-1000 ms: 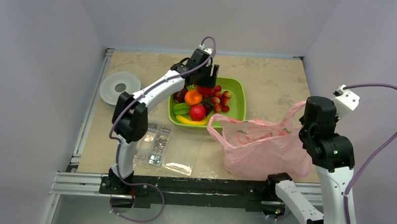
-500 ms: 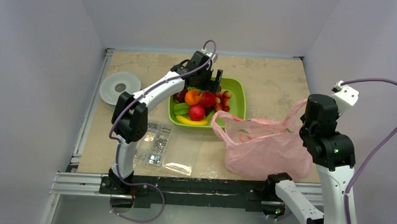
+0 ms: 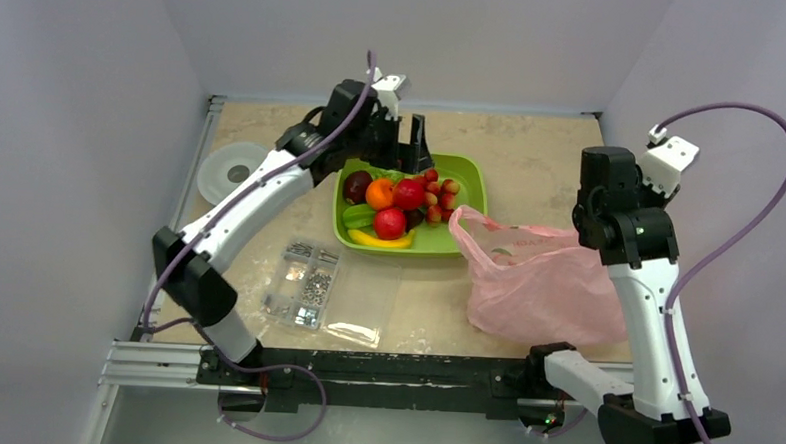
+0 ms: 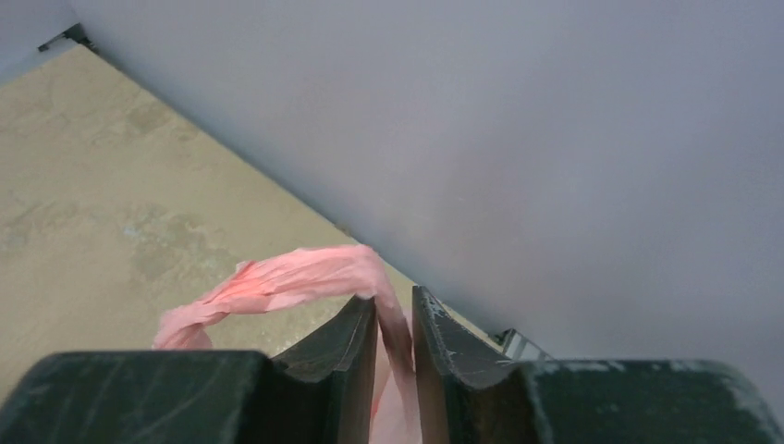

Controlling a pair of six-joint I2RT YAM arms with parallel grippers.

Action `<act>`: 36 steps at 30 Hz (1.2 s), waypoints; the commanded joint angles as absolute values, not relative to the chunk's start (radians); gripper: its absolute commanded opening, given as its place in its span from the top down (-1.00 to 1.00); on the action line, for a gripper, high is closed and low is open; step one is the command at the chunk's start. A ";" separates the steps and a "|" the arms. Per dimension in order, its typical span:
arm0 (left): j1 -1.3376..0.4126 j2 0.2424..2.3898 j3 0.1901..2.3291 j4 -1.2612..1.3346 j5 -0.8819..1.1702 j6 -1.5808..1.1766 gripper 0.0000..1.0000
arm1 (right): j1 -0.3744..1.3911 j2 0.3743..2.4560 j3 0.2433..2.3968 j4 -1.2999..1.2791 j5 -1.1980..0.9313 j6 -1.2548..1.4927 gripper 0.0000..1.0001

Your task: Take the fake fruits out of the plastic bag

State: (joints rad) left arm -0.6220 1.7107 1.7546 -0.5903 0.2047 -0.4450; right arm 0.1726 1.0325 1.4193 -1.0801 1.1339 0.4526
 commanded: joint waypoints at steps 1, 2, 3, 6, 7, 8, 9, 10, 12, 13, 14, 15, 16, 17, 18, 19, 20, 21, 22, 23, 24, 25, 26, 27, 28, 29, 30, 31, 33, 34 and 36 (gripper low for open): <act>-0.630 1.490 1.606 -0.554 0.332 -0.504 -0.99 | 0.160 1.032 1.479 -1.092 1.286 0.475 0.53; -0.633 1.444 1.569 -0.551 0.334 -0.501 -0.99 | 0.157 1.037 1.479 -1.095 1.272 0.474 0.40; -0.633 1.398 1.534 -0.551 0.333 -0.495 -0.99 | 0.157 1.039 1.479 -1.100 1.256 0.473 0.24; -0.634 1.267 1.465 -0.580 0.322 -0.458 -1.00 | 0.155 1.029 1.493 -1.128 1.216 0.478 -0.19; -0.634 1.232 1.454 -0.602 0.310 -0.444 -0.99 | 0.155 1.017 1.506 -1.133 1.201 0.470 -0.30; -0.634 1.183 1.446 -0.622 0.292 -0.432 -1.00 | 0.155 1.010 1.521 -1.145 1.177 0.472 -0.41; -0.634 1.148 1.440 -0.639 0.277 -0.420 -1.00 | 0.155 0.998 1.545 -1.154 1.142 0.473 -0.50; -0.635 1.114 1.438 -0.656 0.264 -0.407 -1.00 | 0.155 0.986 1.569 -1.161 1.091 0.469 -0.57; -0.634 1.051 1.442 -0.686 0.235 -0.382 -1.00 | 0.155 0.952 1.601 -1.149 0.962 0.434 -0.75; -0.634 1.025 1.447 -0.702 0.224 -0.371 -1.00 | 0.155 0.935 1.611 -1.148 0.927 0.414 -0.83; -0.634 1.001 1.456 -0.718 0.210 -0.362 -1.00 | 0.155 0.924 1.625 -1.161 0.888 0.411 -0.95; -0.635 0.979 1.464 -0.736 0.194 -0.353 -1.00 | 0.155 0.913 1.642 -1.177 0.835 0.410 -0.97; -0.634 0.956 1.472 -0.752 0.179 -0.344 -1.00 | 0.155 0.904 1.664 -1.185 0.794 0.395 -0.98; -0.634 0.935 1.478 -0.768 0.164 -0.337 -1.00 | 0.155 0.890 1.682 -1.196 0.778 0.379 -0.98; -0.634 0.917 1.483 -0.782 0.148 -0.330 -1.00 | 0.155 0.872 1.697 -1.198 0.746 0.367 -0.98; -0.634 0.901 1.488 -0.797 0.132 -0.325 -1.00 | 0.154 0.847 1.705 -1.188 0.694 0.355 -0.97; -0.634 0.885 1.491 -0.808 0.116 -0.322 -1.00 | 0.155 0.820 1.712 -1.172 0.637 0.348 -0.98; -0.634 0.865 1.491 -0.819 0.101 -0.318 -1.00 | 0.155 0.794 1.718 -1.155 0.602 0.332 -0.98; -0.634 0.847 1.489 -0.822 0.086 -0.314 -1.00 | 0.154 0.767 1.725 -1.137 0.581 0.321 -0.98; -0.634 0.829 1.487 -0.824 0.071 -0.311 -1.00 | 0.155 0.741 1.728 -1.113 0.537 0.313 -0.98; -0.634 0.811 1.485 -0.825 0.057 -0.309 -1.00 | 0.154 0.705 1.728 -1.085 0.478 0.306 -0.98; -0.634 0.793 1.485 -0.824 0.045 -0.307 -1.00 | 0.155 0.676 1.723 -1.058 0.443 0.299 -0.98; -0.634 0.771 1.486 -0.823 0.032 -0.306 -1.00 | 0.155 0.647 1.716 -1.032 0.416 0.302 -0.98; -0.634 0.748 1.486 -0.817 0.022 -0.305 -1.00 | 0.155 0.620 1.709 -1.006 0.401 0.310 -0.98; -0.634 0.724 1.486 -0.809 0.015 -0.301 -1.00 | 0.154 0.593 1.702 -0.987 0.396 0.317 -0.98; -0.634 0.701 1.488 -0.804 0.007 -0.294 -1.00 | 0.155 0.570 1.698 -0.975 0.407 0.327 -0.98; -0.634 0.679 1.492 -0.802 0.004 -0.288 -1.00 | 0.155 0.548 1.695 -0.959 0.412 0.345 -0.98; -0.634 0.650 1.497 -0.801 0.003 -0.282 -1.00 | 0.154 0.529 1.691 -0.950 0.410 0.356 -0.98; -0.634 0.611 1.503 -0.799 -0.042 -0.266 -1.00 | 0.155 0.501 1.690 -0.941 0.423 0.359 -0.98; -0.634 0.593 1.508 -0.802 -0.059 -0.261 -1.00 | 0.155 0.496 1.695 -0.941 0.431 0.357 -0.98; -0.634 0.563 1.510 -0.807 -0.086 -0.249 -1.00 | 0.155 0.492 1.702 -0.948 0.453 0.356 -0.98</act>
State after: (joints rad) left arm -0.6315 0.6064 1.4776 -0.8196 -0.0044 -0.2943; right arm 0.1577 0.4793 1.7012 -0.9970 0.4530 0.3500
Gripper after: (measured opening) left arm 0.998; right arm 0.987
